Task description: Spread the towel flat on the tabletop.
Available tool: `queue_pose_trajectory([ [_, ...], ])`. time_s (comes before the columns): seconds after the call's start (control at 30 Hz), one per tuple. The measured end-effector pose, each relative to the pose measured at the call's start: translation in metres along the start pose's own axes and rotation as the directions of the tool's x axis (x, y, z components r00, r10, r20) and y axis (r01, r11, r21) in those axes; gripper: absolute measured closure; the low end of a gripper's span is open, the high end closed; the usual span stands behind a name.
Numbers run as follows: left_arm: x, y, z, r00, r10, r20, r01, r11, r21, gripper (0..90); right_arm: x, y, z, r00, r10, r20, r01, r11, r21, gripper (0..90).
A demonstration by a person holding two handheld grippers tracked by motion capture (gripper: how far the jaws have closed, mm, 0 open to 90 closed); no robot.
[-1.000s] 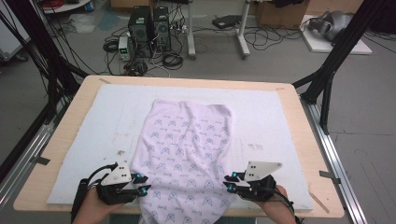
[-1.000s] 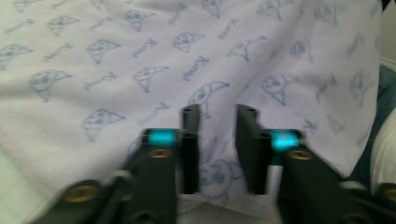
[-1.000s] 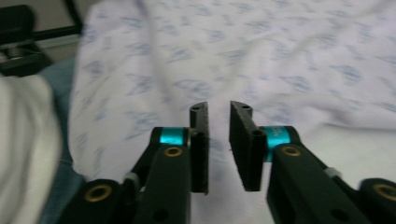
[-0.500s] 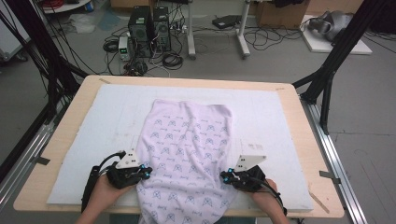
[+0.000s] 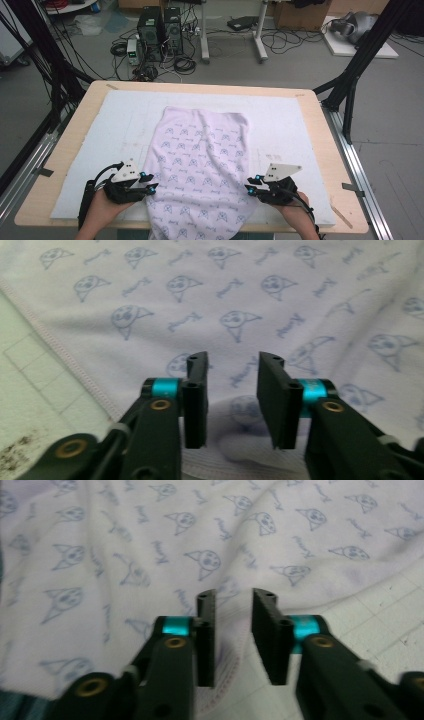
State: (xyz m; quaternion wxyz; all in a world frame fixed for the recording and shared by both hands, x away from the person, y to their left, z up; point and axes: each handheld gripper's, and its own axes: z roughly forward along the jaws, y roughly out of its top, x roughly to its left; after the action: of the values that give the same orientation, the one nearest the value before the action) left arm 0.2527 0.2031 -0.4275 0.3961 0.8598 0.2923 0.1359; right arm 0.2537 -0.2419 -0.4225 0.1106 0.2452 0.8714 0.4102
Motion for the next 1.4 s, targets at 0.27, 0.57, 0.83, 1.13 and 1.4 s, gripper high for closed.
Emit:
queue_pose_trajectory([
  [0.27,0.006,-0.006,0.015,0.9999,0.005,0.015,-0.005,0.9995,0.031,76.1,-0.016,-0.005,0.027,0.9955,0.094,0.001,-0.094,0.995,0.019,68.9],
  [0.57,0.002,-0.006,0.014,0.9998,0.020,0.007,-0.020,0.9994,0.027,86.5,-0.008,0.012,0.031,0.9998,0.018,0.004,-0.018,0.998,0.055,85.8],
  [0.83,0.004,-0.007,0.014,0.9999,0.005,0.011,-0.005,0.9996,0.027,77.1,-0.005,0.021,0.045,0.9997,-0.004,-0.026,0.006,0.997,0.080,79.5],
  [1.13,0.003,-0.007,0.015,0.9998,0.011,0.014,-0.011,0.9997,0.021,81.4,-0.007,0.011,0.039,0.9993,0.014,-0.035,-0.011,0.996,0.086,86.3],
  [1.4,0.005,-0.006,0.012,0.9999,-0.012,0.000,0.012,0.9998,0.015,70.9,-0.017,0.002,-0.005,0.9962,0.056,0.066,-0.057,0.998,0.015,83.7],
])
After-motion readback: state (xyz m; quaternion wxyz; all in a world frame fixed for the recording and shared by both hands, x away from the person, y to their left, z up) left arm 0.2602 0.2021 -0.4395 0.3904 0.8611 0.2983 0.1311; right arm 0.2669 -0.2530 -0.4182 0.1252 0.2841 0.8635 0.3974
